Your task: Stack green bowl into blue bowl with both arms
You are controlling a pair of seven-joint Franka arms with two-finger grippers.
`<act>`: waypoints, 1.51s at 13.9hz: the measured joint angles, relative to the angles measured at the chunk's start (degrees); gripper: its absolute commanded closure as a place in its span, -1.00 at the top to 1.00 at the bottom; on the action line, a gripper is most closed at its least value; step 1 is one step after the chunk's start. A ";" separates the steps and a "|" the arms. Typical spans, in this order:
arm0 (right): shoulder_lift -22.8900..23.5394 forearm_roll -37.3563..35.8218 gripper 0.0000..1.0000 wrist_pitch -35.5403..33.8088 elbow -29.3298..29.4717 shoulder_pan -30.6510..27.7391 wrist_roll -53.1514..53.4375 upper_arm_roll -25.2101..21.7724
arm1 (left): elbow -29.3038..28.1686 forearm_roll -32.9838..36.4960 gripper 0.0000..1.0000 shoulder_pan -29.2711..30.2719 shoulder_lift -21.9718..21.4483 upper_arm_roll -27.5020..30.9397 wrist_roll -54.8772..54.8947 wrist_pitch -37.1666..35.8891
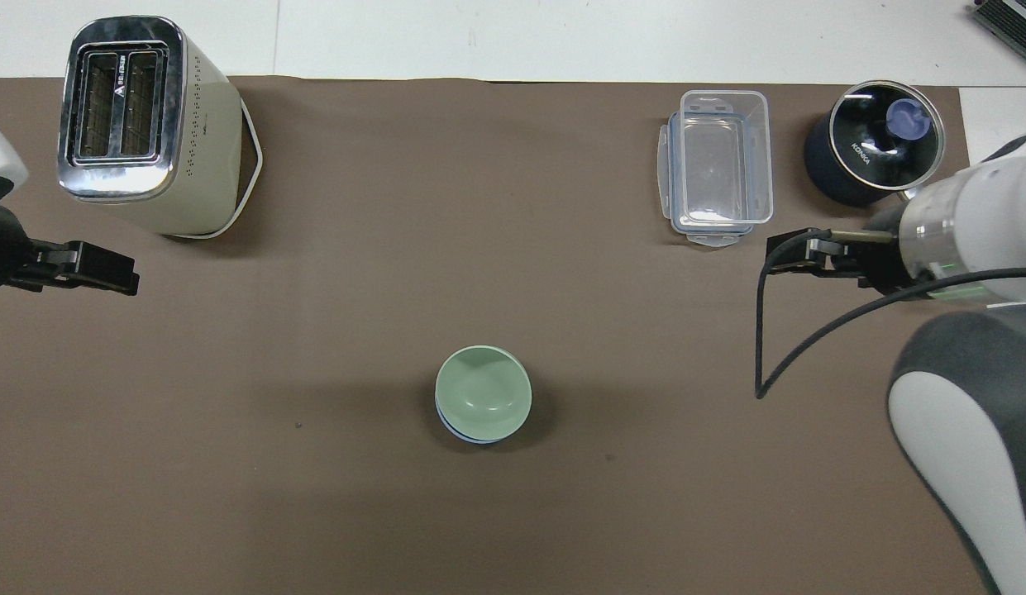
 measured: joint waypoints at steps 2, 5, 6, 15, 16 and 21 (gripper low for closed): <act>0.49 -2.06 1.00 -5.84 4.33 -0.32 -0.32 0.01 | 0.00 0.00 1.00 0.00 0.00 0.00 0.00 0.00; 2.77 -3.23 1.00 -11.00 10.37 -0.57 -1.38 0.00 | 0.00 0.00 1.00 0.00 0.00 0.00 0.00 0.00; 3.46 -3.41 1.00 -11.72 11.65 -0.58 -1.40 0.00 | 0.00 0.00 1.00 0.00 0.00 0.00 0.00 0.00; 4.54 -3.51 1.00 -12.23 13.24 -0.62 -2.03 0.06 | 0.00 0.00 1.00 0.00 0.00 0.00 0.00 0.00; 4.54 -3.40 1.00 -12.23 13.24 -0.66 -2.10 0.06 | 0.00 0.00 1.00 0.00 0.00 0.00 0.00 0.00; 4.54 -3.09 1.00 -12.23 13.24 -1.26 -2.25 0.05 | 0.00 0.00 1.00 0.00 0.00 0.00 0.00 0.00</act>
